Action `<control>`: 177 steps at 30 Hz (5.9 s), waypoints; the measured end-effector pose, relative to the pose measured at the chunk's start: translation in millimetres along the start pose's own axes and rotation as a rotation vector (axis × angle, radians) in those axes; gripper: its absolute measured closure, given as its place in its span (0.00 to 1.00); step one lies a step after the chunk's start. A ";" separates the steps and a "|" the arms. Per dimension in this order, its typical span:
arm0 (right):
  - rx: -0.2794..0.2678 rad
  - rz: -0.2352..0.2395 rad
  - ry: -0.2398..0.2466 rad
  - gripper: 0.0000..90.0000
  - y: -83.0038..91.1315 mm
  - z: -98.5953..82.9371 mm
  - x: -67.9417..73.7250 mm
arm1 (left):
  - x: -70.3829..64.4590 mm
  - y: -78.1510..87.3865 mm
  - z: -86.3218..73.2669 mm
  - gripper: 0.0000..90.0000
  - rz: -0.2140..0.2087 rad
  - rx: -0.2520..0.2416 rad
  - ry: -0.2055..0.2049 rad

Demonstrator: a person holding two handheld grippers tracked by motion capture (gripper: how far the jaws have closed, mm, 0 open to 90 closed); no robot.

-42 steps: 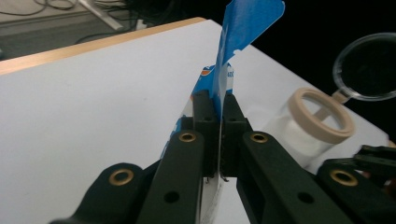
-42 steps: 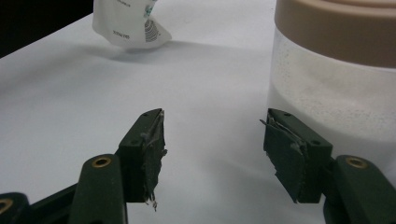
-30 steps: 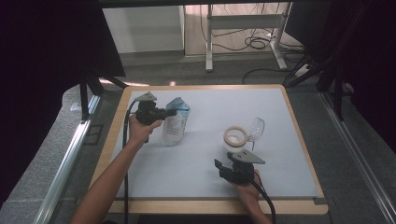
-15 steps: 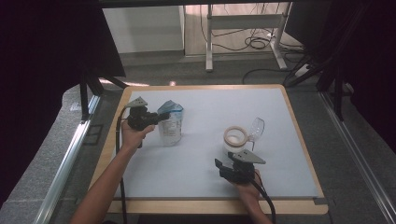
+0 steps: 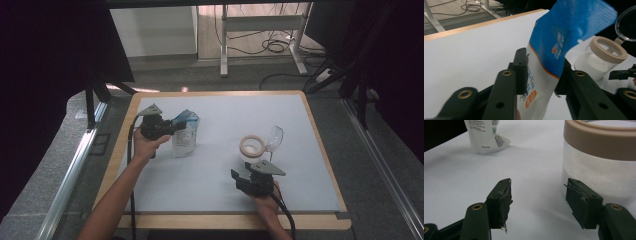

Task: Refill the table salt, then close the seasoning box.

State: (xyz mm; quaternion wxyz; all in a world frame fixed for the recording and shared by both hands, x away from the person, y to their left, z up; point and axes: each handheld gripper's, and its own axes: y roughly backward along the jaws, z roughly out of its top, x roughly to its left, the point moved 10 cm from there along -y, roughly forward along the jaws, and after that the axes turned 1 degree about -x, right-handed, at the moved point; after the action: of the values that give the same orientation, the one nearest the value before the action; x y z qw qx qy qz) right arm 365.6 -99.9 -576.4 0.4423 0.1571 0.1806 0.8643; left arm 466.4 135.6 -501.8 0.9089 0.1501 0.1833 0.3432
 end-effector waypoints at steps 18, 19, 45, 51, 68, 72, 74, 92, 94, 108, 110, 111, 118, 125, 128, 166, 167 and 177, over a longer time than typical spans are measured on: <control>-0.002 0.003 -0.001 0.42 0.6 0.7 1.1 | -7.8 4.1 -14.2 0.39 -0.009 0.053 -0.004; -0.002 0.003 -0.001 0.42 0.7 0.8 1.2 | -7.8 4.8 -16.0 0.39 -0.005 0.057 -0.003; -0.090 0.044 0.009 0.71 36.3 19.1 -4.3 | -12.1 18.4 -50.9 0.35 0.027 0.095 0.017; -0.117 0.034 0.033 0.92 53.4 26.0 -14.8 | -16.4 19.9 -53.1 0.35 0.027 0.097 0.010; -0.188 -0.097 -0.027 1.00 87.6 46.7 -75.5 | -18.4 20.6 -69.1 0.34 0.005 0.118 0.035; -0.196 -0.126 -0.049 1.00 90.1 49.7 -93.1 | -20.2 20.6 -71.5 0.34 0.003 0.115 0.030; -0.200 -0.133 -0.061 1.00 90.4 51.5 -99.0 | -20.4 20.4 -73.0 0.34 0.004 0.118 0.034; -0.211 -0.164 -0.071 1.00 82.5 64.6 -120.6 | -13.3 24.0 -81.0 0.33 0.019 0.119 0.054; -0.214 -0.162 -0.069 1.00 81.7 66.5 -121.1 | -12.8 25.1 -80.9 0.33 0.023 0.118 0.054; -0.233 -0.141 -0.038 1.00 78.1 80.8 -109.8 | -11.5 30.0 -92.3 0.33 0.033 0.126 0.064; -0.237 -0.139 -0.036 1.00 78.4 82.1 -107.8 | -11.6 30.6 -94.4 0.33 0.038 0.128 0.062; -0.239 -0.139 -0.037 1.00 78.5 82.9 -106.8 | -12.0 30.9 -95.5 0.33 0.037 0.129 0.063; -0.245 -0.129 -0.021 1.00 77.4 86.4 -100.6 | -12.2 31.3 -102.5 0.33 0.036 0.131 0.071; -0.239 -0.123 -0.008 1.00 73.2 88.1 -94.3 | -13.5 30.5 -104.5 0.33 0.039 0.136 0.066; -0.238 -0.120 0.003 1.00 71.0 89.2 -90.7 | -13.6 30.3 -105.0 0.33 0.034 0.133 0.072; -0.152 -0.013 0.054 0.93 64.0 66.3 -75.1 | -14.1 30.6 -111.9 0.33 0.027 0.130 0.093; -0.144 -0.020 0.054 0.90 66.0 61.8 -80.4 | -13.8 30.7 -112.0 0.32 0.027 0.130 0.094; -0.072 -0.056 0.029 0.69 71.2 26.7 -111.9 | -14.7 29.5 -112.4 0.33 0.024 0.131 0.094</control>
State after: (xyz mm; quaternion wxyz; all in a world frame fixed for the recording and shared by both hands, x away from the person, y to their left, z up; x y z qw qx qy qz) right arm 389.3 -225.9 -533.1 0.4690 0.1234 0.1602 0.8597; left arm 390.3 163.4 -586.5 0.8833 0.1953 0.2462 0.3479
